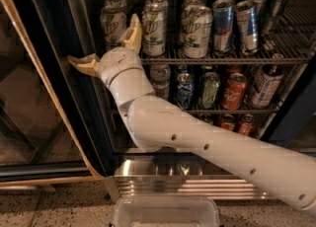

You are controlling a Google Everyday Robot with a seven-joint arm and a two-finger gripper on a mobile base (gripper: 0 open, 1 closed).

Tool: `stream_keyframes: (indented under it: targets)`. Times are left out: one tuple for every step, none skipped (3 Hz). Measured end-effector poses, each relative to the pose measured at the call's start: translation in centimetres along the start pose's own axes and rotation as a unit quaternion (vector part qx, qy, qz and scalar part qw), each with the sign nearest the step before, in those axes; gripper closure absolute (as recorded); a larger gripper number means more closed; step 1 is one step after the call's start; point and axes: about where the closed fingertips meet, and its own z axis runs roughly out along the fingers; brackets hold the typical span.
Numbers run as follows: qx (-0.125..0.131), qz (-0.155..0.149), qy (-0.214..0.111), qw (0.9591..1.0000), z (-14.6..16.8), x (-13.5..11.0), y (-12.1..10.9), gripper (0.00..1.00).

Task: Pick 7up can from top shelf of fridge

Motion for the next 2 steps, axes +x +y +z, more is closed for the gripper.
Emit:
stream_keyframes:
  targets:
    - [-0.021, 0.014, -0.028, 0.9993, -0.9, -0.7, 0.0, 0.00]
    - [-0.047, 0.027, -0.059, 0.9968, -2.2, -2.1, -0.7, 0.05]
